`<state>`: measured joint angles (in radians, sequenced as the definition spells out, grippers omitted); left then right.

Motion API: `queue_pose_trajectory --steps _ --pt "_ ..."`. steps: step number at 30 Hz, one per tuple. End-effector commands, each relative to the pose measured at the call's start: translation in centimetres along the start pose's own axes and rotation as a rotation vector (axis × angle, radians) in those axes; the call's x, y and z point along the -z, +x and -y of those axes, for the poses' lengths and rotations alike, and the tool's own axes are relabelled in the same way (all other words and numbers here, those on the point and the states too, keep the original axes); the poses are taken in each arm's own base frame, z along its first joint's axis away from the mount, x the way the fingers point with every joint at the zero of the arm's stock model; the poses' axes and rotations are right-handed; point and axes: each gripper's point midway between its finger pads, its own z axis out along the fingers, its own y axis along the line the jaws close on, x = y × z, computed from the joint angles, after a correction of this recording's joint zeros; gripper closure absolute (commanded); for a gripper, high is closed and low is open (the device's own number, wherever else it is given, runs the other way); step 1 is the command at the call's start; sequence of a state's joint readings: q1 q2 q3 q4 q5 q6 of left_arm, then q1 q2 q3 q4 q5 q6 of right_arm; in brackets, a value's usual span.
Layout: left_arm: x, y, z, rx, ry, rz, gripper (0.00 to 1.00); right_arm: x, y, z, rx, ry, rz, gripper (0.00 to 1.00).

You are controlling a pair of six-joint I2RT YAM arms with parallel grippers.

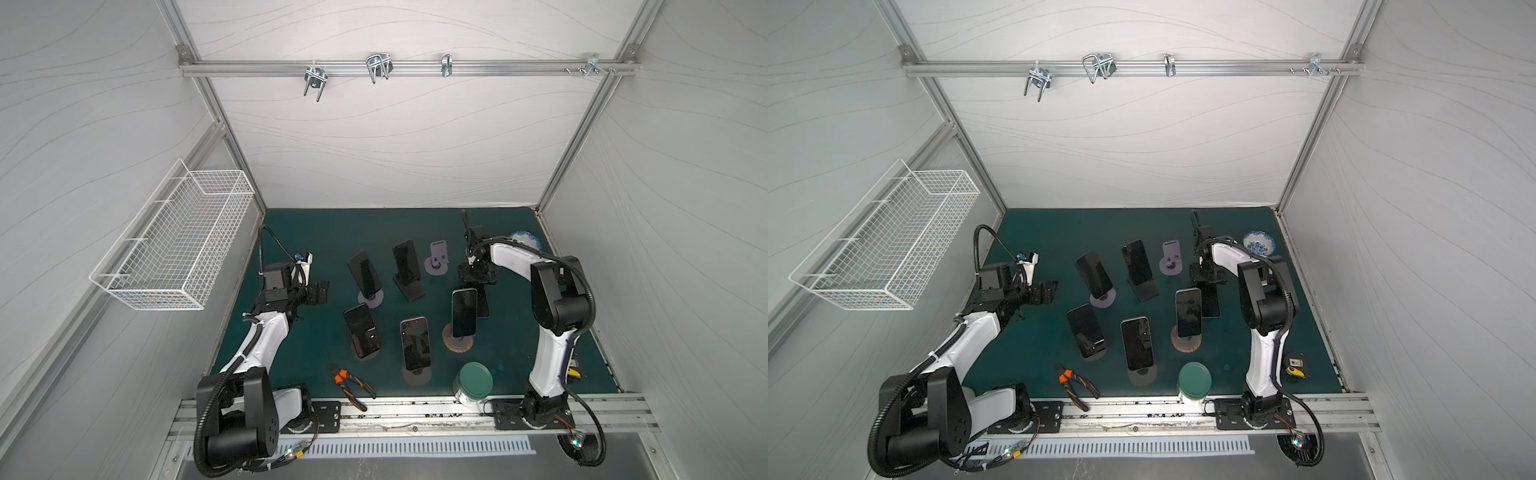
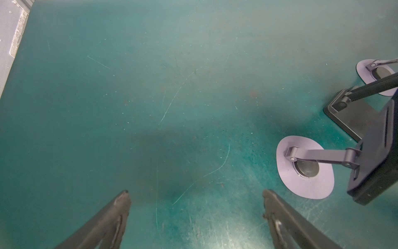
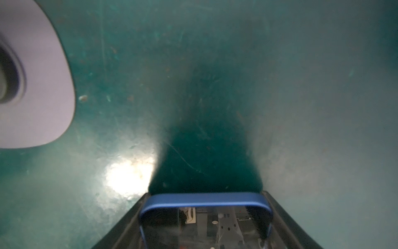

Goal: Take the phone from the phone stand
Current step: 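Lay the phone flat on the table, open the right gripper and rise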

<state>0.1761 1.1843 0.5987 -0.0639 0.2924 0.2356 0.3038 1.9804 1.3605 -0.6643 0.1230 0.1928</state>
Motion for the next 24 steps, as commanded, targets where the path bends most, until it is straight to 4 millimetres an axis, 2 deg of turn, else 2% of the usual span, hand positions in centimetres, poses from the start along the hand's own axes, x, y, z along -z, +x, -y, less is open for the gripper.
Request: queue_pose_trajectory --steps 1,11,24 --pt "0.3 -1.3 -0.1 -0.029 0.003 0.036 0.03 -1.2 -0.4 0.2 -0.002 0.002 0.000 0.28" --pt "0.3 -1.3 -0.4 -0.021 -0.014 0.035 0.03 -2.3 1.2 -0.1 0.019 -0.026 -0.066 0.22" --pt "0.2 -1.3 -0.3 -0.021 -0.013 0.029 0.04 -2.0 1.2 0.0 0.013 -0.033 -0.071 0.18"
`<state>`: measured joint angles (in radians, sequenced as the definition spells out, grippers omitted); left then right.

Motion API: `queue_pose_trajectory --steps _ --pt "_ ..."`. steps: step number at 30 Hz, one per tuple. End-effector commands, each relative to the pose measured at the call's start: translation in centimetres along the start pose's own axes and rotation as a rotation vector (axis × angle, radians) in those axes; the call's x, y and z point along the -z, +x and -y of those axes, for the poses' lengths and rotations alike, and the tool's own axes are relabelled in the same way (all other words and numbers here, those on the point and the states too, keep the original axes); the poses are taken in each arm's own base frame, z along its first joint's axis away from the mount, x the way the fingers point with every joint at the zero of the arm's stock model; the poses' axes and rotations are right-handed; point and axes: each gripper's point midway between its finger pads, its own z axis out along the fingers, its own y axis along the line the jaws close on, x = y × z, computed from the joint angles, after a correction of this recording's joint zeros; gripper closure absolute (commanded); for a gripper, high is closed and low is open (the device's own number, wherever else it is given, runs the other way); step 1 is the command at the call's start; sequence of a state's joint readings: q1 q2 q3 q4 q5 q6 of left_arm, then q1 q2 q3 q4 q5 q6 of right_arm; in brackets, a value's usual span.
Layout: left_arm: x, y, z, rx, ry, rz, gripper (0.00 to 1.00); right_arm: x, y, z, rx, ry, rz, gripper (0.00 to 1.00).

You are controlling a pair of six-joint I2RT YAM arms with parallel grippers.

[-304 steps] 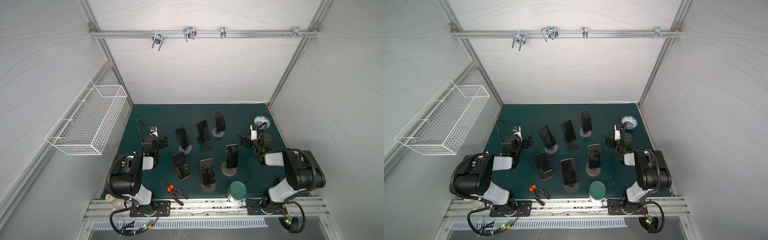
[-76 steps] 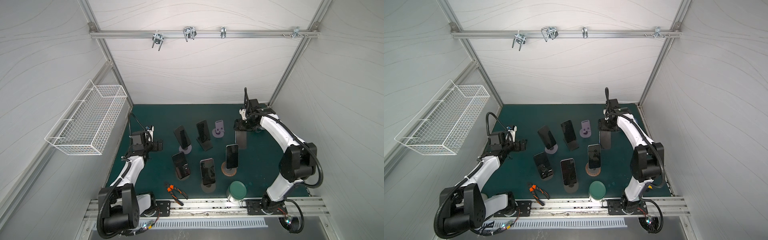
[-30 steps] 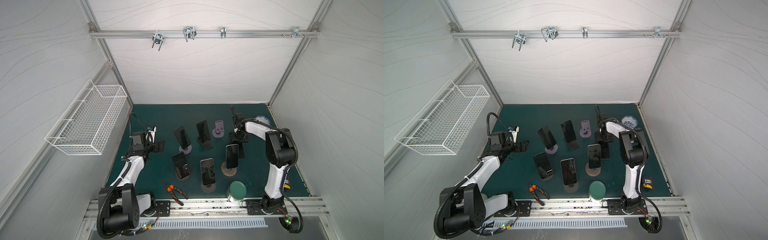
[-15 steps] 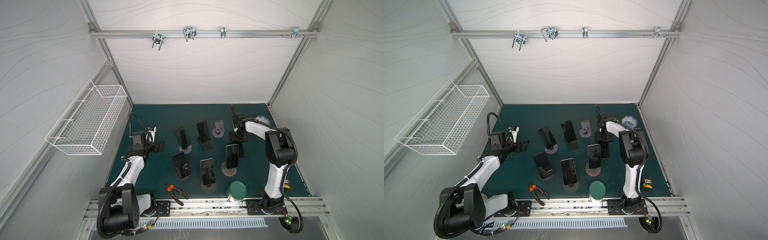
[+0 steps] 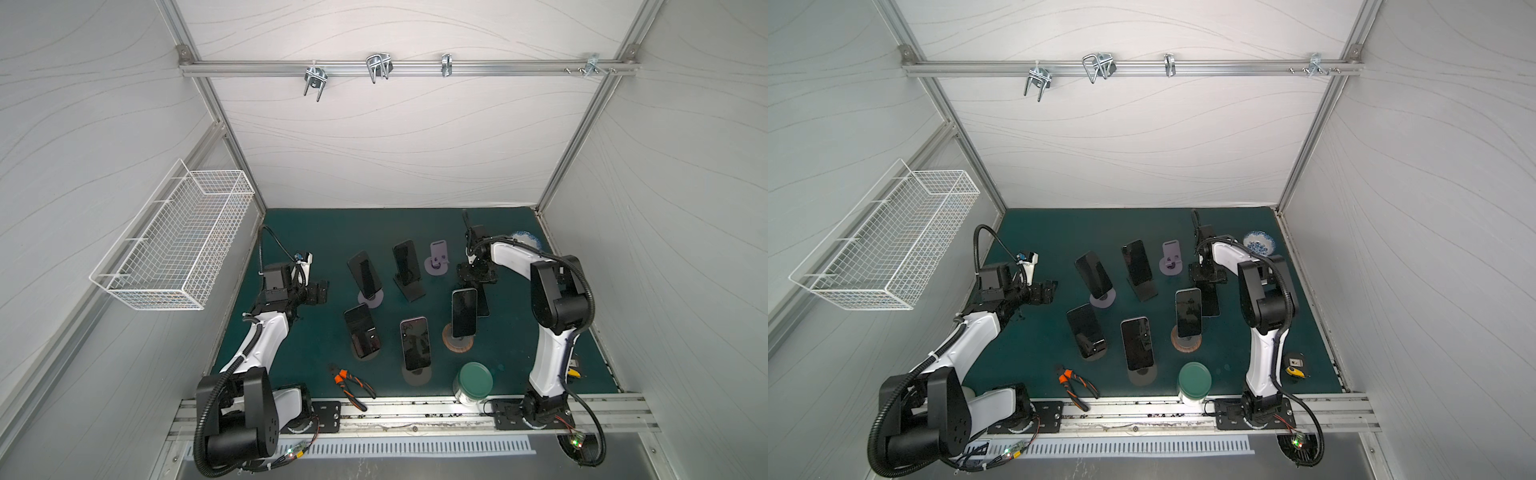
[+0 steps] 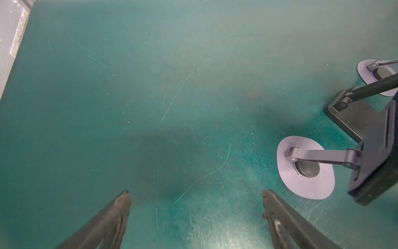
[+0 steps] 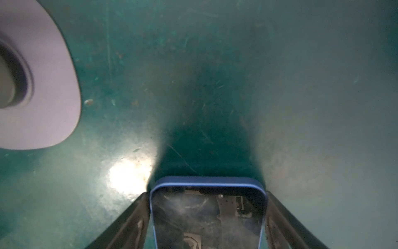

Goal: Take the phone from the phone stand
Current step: 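Lay the phone flat on the table, open the right gripper and rise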

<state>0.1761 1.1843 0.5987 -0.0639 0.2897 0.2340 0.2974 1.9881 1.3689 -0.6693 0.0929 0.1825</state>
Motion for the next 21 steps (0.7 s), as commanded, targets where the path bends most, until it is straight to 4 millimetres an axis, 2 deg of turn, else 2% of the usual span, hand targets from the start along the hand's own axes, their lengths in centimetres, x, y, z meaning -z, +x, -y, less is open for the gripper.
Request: queue_pose_trajectory --steps 1,6,12,15,21 --pt "0.3 -1.4 -0.4 -0.021 -0.012 0.033 0.03 -1.7 1.2 0.2 0.005 -0.010 -0.055 0.18" --pt "0.3 -1.3 -0.3 -0.023 -0.009 0.036 0.03 0.2 -0.1 -0.3 0.006 -0.033 -0.023 0.15" --pt "0.4 -1.3 -0.4 -0.020 -0.018 0.038 0.04 5.6 -2.2 -1.1 -0.020 -0.092 0.102 0.13" --pt "0.3 -1.3 -0.4 -0.019 -0.016 0.033 0.03 7.7 -2.4 -1.1 -0.024 -0.100 0.141 0.12" --pt "0.4 -1.3 -0.3 -0.022 -0.015 0.039 0.03 10.3 -2.1 -1.2 -0.019 -0.114 0.180 0.12"
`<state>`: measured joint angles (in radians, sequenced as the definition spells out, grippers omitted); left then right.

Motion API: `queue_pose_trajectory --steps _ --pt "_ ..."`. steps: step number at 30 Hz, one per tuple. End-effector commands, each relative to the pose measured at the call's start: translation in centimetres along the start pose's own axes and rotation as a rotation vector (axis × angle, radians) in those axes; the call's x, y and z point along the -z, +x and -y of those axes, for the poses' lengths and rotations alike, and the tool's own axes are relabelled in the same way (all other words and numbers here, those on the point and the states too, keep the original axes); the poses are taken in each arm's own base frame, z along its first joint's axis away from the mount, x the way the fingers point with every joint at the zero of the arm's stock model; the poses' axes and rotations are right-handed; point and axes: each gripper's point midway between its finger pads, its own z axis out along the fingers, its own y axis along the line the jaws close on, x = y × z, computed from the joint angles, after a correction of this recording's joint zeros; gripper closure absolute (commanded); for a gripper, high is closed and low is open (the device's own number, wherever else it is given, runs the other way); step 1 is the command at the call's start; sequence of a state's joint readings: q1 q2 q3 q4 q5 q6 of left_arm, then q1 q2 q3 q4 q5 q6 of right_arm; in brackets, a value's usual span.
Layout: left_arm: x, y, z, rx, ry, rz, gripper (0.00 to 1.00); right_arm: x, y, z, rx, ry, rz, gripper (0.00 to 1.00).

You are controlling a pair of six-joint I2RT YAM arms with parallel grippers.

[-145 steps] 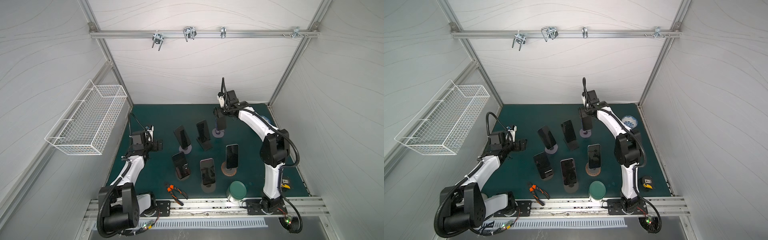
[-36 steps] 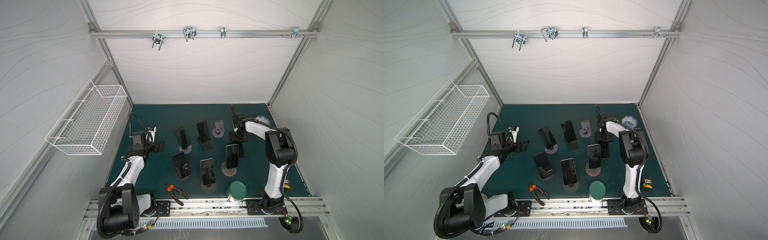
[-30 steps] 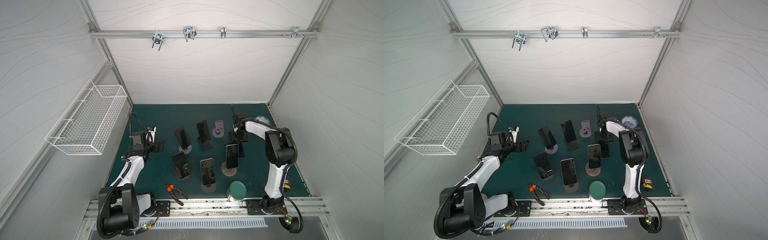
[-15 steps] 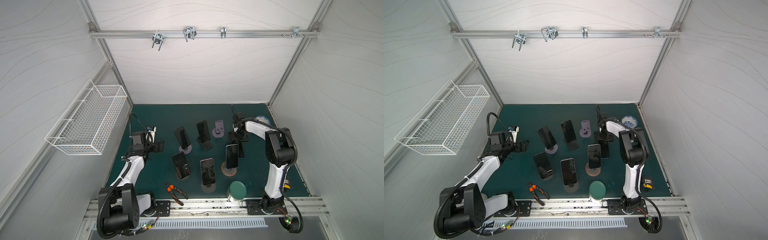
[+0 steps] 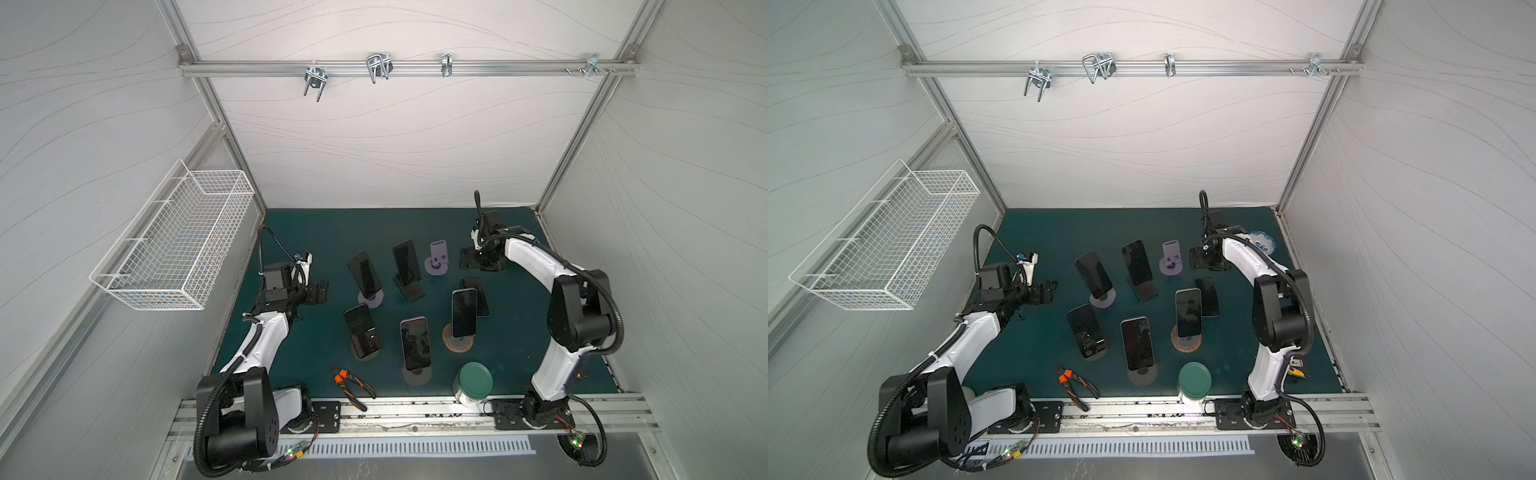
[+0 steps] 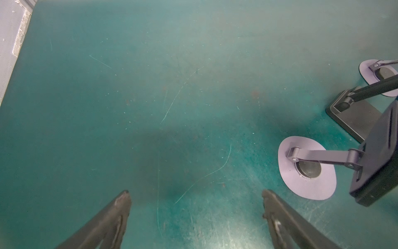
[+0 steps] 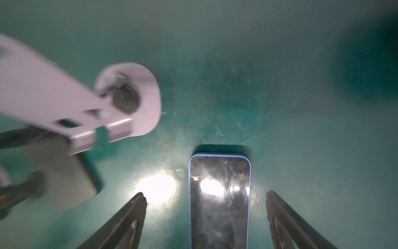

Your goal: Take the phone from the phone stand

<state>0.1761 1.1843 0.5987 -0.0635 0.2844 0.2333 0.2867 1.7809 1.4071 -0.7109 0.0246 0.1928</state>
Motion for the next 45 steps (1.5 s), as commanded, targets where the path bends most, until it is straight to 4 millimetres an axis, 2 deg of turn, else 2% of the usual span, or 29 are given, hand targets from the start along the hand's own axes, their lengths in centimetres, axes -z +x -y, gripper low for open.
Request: queue_pose_trajectory --steps 1,6,15,19,24,27,30,33,37,41,45 --pt "0.4 -1.4 -0.2 -0.024 -0.009 0.038 0.04 2.1 0.5 -0.1 -0.007 -0.007 -0.004 0.12" --pt "0.3 -1.3 -0.4 -0.019 -0.014 0.035 0.03 4.9 1.7 -0.7 0.006 -0.013 0.039 0.11" --pt "0.3 -1.3 -0.4 -0.018 -0.015 0.030 0.04 12.5 3.8 -0.5 -0.058 -0.045 0.215 0.10" --pt "0.3 -1.3 -0.7 -0.009 -0.030 0.033 0.03 14.1 5.7 -1.2 -0.113 -0.071 0.209 0.11" --pt "0.5 -1.3 -0.5 -0.016 -0.029 0.046 0.01 15.7 7.6 -3.4 -0.095 -0.090 0.230 0.11" --pt "0.6 -1.3 -0.6 -0.014 -0.035 0.048 0.00 16.0 8.8 -4.2 -0.084 -0.057 0.222 0.09" --pt "0.6 -1.3 -0.6 -0.013 -0.040 0.053 0.00 16.0 10.0 -5.3 -0.051 -0.058 0.203 0.01" --pt "0.7 -1.3 -0.6 -0.013 -0.041 0.054 0.00 15.6 11.2 -6.6 -0.011 -0.077 0.192 0.01" --pt "0.8 -1.3 -0.7 -0.012 -0.048 0.060 0.00 14.6 12.7 -6.7 -0.027 -0.033 0.174 0.01" --pt "0.7 -1.3 -0.7 -0.013 -0.046 0.059 0.00 13.3 13.4 -7.2 -0.020 -0.028 0.157 0.01" --pt "0.8 -1.3 -0.7 -0.012 -0.046 0.059 0.00 12.4 13.5 -8.6 -0.019 -0.090 0.146 0.01"
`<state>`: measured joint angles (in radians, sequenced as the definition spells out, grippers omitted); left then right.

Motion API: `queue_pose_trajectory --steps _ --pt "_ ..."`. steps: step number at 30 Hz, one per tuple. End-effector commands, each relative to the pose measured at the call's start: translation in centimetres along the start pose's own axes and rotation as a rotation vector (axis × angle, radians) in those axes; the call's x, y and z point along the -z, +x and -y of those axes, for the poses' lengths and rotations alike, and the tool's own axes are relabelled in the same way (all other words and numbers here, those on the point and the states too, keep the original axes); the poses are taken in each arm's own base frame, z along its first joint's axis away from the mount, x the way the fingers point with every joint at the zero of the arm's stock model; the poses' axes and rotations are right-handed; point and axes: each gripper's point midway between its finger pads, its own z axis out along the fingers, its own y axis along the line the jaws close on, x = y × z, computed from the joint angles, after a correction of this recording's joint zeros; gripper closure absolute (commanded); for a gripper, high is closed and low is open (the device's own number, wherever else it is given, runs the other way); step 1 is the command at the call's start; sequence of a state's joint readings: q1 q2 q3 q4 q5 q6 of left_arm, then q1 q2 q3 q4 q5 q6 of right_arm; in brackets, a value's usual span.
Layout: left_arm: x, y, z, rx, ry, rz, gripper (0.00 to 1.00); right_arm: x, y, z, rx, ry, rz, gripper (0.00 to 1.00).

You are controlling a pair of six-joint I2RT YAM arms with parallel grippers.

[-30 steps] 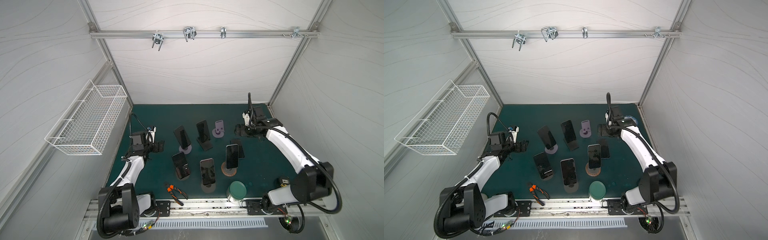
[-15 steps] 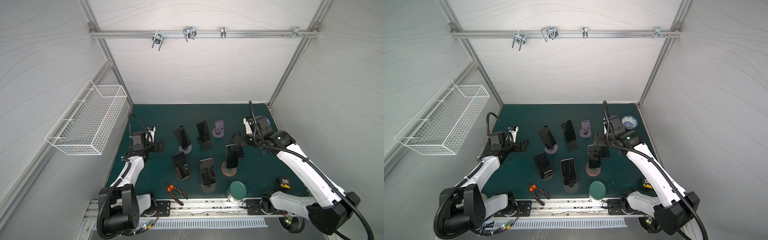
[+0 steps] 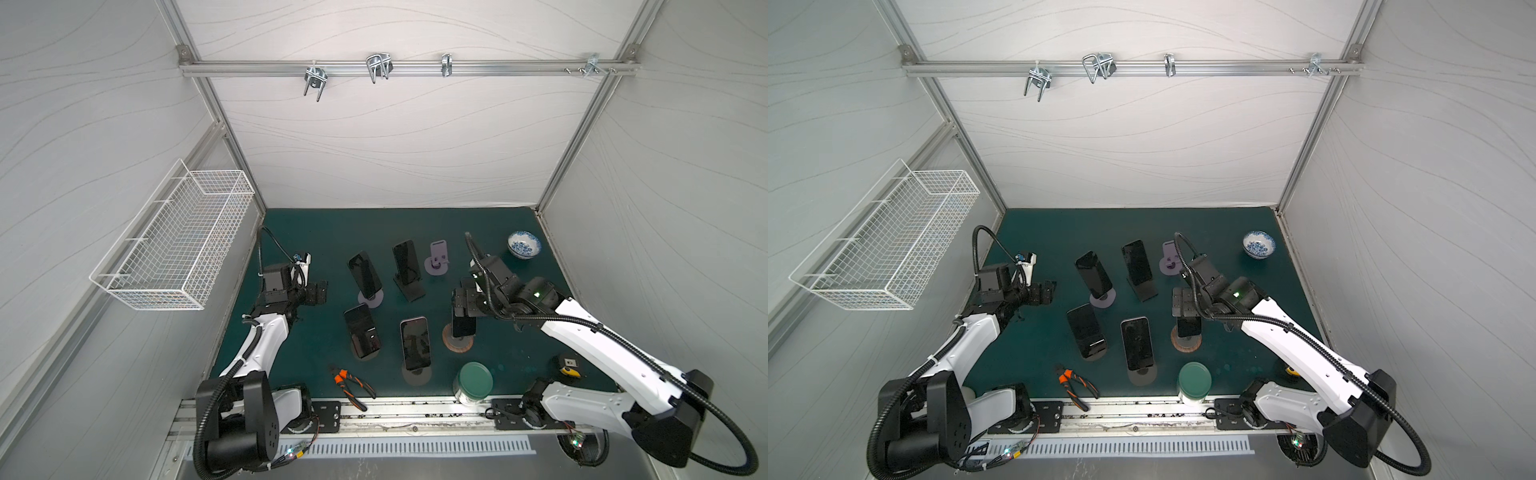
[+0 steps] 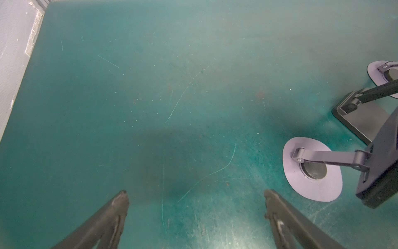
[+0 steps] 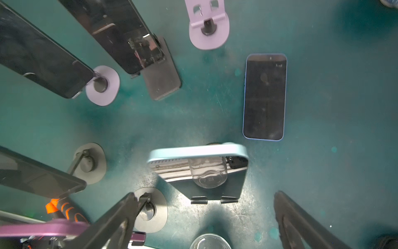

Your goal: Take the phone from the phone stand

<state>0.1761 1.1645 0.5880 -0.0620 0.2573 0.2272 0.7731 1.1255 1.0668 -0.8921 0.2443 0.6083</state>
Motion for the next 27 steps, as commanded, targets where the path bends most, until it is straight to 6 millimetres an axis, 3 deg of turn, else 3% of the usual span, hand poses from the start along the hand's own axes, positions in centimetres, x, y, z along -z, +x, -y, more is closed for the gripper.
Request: queue_pose_trajectory --steps 1,15,22,27 --pt "0.4 -1.4 -0.3 -0.016 -0.015 0.053 0.00 -0.6 -0.2 -0.7 -0.038 -0.027 0.014 0.01" --pt "0.3 -1.3 -0.4 -0.010 -0.020 0.041 0.00 -2.8 -2.0 -0.3 -0.045 0.047 0.089 0.01" --pt "0.4 -1.1 -0.6 0.001 -0.028 0.029 0.00 -3.2 -2.3 0.3 -0.015 0.118 0.107 0.12" --pt "0.3 -1.0 -0.5 0.006 -0.023 0.018 0.01 -3.7 -2.2 0.2 0.012 0.138 0.103 0.14"
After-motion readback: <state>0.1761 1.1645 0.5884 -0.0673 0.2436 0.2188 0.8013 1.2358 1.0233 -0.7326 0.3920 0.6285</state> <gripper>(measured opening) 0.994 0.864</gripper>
